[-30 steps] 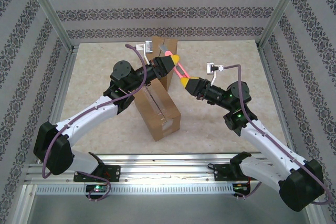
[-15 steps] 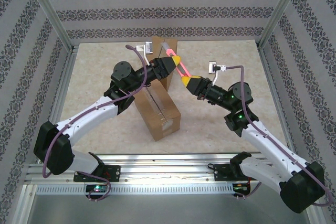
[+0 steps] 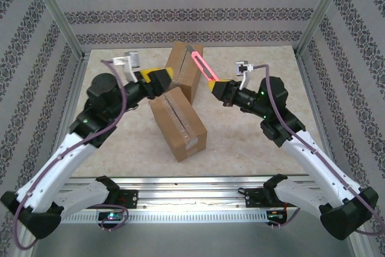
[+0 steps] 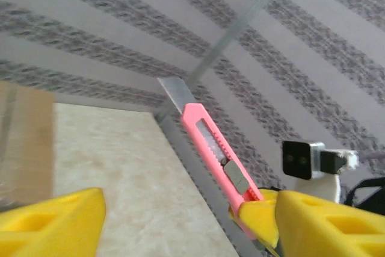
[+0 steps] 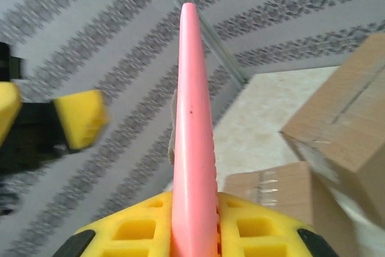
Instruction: Unpack the express box
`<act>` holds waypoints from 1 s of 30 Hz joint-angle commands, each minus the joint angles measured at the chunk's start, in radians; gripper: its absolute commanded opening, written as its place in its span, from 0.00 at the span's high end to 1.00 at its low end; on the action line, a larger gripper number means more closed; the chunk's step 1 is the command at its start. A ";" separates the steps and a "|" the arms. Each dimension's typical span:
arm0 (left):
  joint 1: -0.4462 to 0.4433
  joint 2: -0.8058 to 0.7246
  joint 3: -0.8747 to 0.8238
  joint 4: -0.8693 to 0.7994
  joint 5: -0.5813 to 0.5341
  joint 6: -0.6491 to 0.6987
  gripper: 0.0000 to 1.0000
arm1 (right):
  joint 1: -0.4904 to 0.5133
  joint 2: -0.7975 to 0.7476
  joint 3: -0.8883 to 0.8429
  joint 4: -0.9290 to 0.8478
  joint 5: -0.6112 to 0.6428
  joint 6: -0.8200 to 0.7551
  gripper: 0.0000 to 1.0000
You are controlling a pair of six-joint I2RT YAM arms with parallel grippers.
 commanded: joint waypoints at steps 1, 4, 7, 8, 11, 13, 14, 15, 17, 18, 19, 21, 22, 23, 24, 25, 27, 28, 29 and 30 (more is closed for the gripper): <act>0.006 -0.039 0.021 -0.447 -0.197 0.061 0.52 | 0.059 0.046 0.111 -0.297 0.155 -0.204 1.00; 0.006 -0.064 -0.024 -0.572 -0.185 0.035 0.85 | 0.084 0.082 0.161 -0.382 0.213 -0.250 1.00; 0.006 -0.090 -0.134 -0.595 -0.119 -0.026 1.00 | 0.098 0.114 0.209 -0.458 0.259 -0.288 1.00; 0.006 -0.096 -0.176 -0.586 -0.092 -0.049 1.00 | 0.103 0.123 0.223 -0.477 0.265 -0.302 1.00; 0.000 -0.109 -0.318 -0.486 0.027 -0.136 1.00 | 0.121 0.160 0.275 -0.548 0.290 -0.338 1.00; -0.023 -0.111 -0.400 -0.402 0.074 -0.191 1.00 | 0.129 0.192 0.314 -0.600 0.291 -0.352 1.00; -0.036 -0.112 -0.423 -0.382 0.077 -0.209 1.00 | 0.134 0.202 0.325 -0.613 0.293 -0.354 1.00; -0.053 -0.113 -0.443 -0.369 0.072 -0.222 1.00 | 0.139 0.207 0.328 -0.617 0.295 -0.353 1.00; -0.080 -0.119 -0.470 -0.357 0.058 -0.244 1.00 | 0.145 0.203 0.319 -0.600 0.294 -0.348 1.00; -0.092 -0.125 -0.484 -0.347 0.052 -0.257 1.00 | 0.146 0.200 0.317 -0.597 0.292 -0.346 1.00; -0.104 -0.129 -0.507 -0.325 0.053 -0.274 1.00 | 0.146 0.201 0.317 -0.597 0.297 -0.344 1.00; -0.123 -0.132 -0.554 -0.264 0.063 -0.315 1.00 | 0.147 0.205 0.320 -0.598 0.307 -0.340 1.00; -0.136 -0.126 -0.579 -0.223 0.070 -0.337 1.00 | 0.147 0.209 0.323 -0.603 0.308 -0.338 1.00; -0.150 -0.118 -0.601 -0.182 0.070 -0.355 1.00 | 0.147 0.216 0.330 -0.608 0.307 -0.338 1.00; -0.163 -0.108 -0.615 -0.151 0.069 -0.370 1.00 | 0.149 0.225 0.336 -0.614 0.307 -0.338 1.00; -0.179 -0.095 -0.629 -0.118 0.065 -0.383 1.00 | 0.150 0.233 0.343 -0.620 0.305 -0.339 1.00; -0.207 -0.068 -0.642 -0.071 0.052 -0.400 1.00 | 0.157 0.239 0.349 -0.620 0.300 -0.345 1.00; -0.221 -0.053 -0.646 -0.051 0.043 -0.407 1.00 | 0.164 0.241 0.351 -0.620 0.308 -0.350 1.00; -0.234 -0.040 -0.648 -0.034 0.037 -0.412 1.00 | 0.172 0.241 0.353 -0.623 0.322 -0.358 1.00; -0.244 -0.029 -0.648 -0.020 0.029 -0.417 1.00 | 0.180 0.243 0.359 -0.629 0.335 -0.365 1.00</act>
